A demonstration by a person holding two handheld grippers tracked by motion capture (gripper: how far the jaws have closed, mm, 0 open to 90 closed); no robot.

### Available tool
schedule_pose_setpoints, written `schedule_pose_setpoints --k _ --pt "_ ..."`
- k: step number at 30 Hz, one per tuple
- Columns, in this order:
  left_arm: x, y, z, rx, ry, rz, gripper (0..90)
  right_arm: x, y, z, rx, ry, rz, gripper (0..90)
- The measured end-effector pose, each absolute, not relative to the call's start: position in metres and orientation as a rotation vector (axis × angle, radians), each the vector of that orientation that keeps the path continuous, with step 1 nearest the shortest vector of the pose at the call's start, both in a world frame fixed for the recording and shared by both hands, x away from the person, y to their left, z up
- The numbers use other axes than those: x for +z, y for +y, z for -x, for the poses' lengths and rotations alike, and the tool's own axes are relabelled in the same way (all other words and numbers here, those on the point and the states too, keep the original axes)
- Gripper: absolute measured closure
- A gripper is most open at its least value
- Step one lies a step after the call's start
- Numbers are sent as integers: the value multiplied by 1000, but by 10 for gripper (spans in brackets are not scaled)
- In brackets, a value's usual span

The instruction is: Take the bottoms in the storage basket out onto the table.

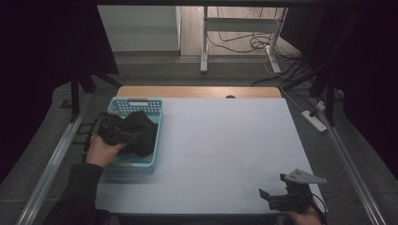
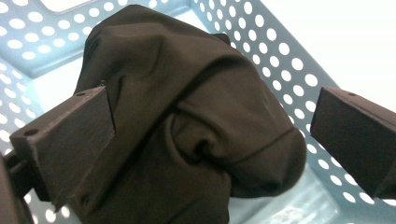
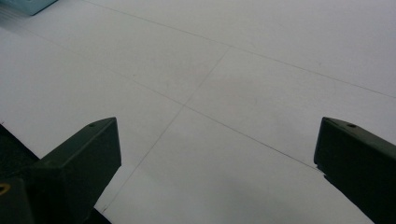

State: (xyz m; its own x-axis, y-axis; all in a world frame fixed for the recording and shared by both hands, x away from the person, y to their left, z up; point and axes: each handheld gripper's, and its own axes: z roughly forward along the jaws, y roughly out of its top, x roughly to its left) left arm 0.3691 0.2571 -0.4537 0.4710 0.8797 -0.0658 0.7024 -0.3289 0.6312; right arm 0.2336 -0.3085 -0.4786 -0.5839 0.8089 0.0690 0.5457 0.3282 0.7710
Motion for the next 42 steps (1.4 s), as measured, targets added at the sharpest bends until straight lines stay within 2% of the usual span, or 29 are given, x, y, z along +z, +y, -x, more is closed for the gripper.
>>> schedule_pose_setpoints --k 12,20,34,42 --pt "-468 253 -399 386 1351 -2150 0 -479 -309 -234 1125 2271 -1209 11" --pt "-490 254 -417 331 1396 -2218 0 -479 -309 -234 1126 2273 -1208 11" --pt "-517 249 -426 169 1414 -2301 0 -479 -308 -234 1122 2278 -1201 11" --pt "-525 241 -428 192 1454 -2336 0 -479 -308 -234 1119 2282 -1198 11"
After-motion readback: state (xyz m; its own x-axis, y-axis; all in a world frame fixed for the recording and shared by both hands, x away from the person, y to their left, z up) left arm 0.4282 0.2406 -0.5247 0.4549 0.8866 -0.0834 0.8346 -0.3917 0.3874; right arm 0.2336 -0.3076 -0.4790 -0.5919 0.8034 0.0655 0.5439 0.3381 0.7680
